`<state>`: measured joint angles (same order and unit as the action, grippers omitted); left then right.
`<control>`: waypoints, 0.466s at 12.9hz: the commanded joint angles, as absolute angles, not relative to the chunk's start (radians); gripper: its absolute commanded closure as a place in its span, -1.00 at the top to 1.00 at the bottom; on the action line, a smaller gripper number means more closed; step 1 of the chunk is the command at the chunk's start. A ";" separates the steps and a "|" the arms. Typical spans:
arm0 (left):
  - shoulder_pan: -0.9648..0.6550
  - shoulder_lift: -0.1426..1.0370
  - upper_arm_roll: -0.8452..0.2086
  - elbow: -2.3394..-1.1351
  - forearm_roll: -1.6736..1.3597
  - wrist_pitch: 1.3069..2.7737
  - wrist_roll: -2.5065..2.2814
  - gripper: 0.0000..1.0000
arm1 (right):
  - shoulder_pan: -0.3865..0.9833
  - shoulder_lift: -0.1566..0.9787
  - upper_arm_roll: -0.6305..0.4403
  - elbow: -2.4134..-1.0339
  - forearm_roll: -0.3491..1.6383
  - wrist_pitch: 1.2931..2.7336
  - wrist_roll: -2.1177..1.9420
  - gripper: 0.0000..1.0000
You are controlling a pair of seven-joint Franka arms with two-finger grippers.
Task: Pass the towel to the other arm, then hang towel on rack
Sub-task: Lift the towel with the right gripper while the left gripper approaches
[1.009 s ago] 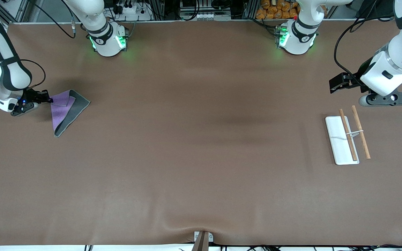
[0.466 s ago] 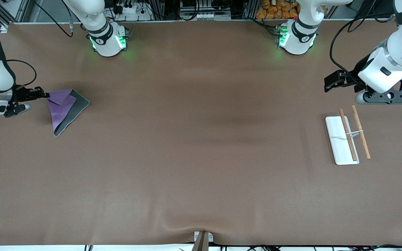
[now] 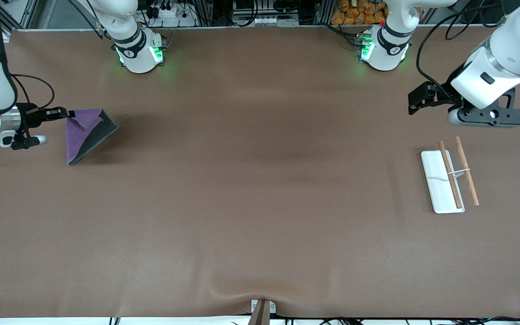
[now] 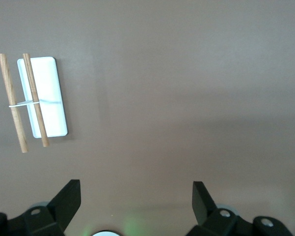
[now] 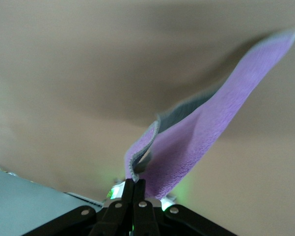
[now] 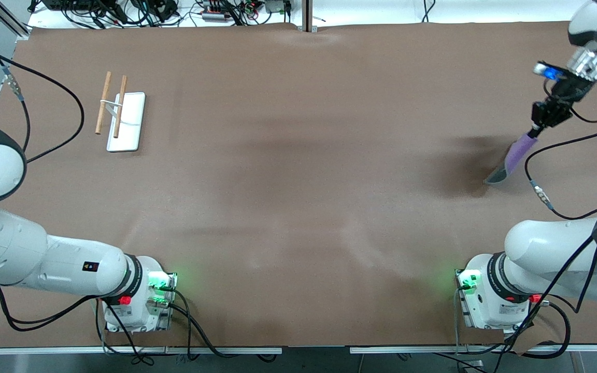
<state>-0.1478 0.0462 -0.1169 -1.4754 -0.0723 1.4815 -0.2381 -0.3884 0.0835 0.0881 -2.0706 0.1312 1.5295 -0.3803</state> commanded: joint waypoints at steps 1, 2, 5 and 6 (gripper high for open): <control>-0.201 0.067 -0.118 -1.424 -0.086 1.477 -0.355 1.00 | -0.254 0.044 0.080 -1.964 0.201 1.380 -0.130 -1.00; -0.222 0.074 -0.117 -1.419 -0.095 1.480 -0.398 1.00 | -0.217 0.044 0.080 -1.929 0.234 1.346 -0.042 -1.00; -0.247 0.081 -0.123 -1.414 -0.150 1.505 -0.488 1.00 | -0.098 0.043 0.080 -1.862 0.335 1.313 0.206 -1.00; -0.259 0.083 -0.124 -1.414 -0.152 1.509 -0.514 1.00 | -0.095 0.043 0.080 -1.859 0.398 1.312 0.262 -1.00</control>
<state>-0.2426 0.0645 -0.1237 -1.4442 -0.1285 1.5068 -0.4654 -0.1103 0.0345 0.0943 -1.8862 0.3152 1.3349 0.1628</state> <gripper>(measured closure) 0.000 0.987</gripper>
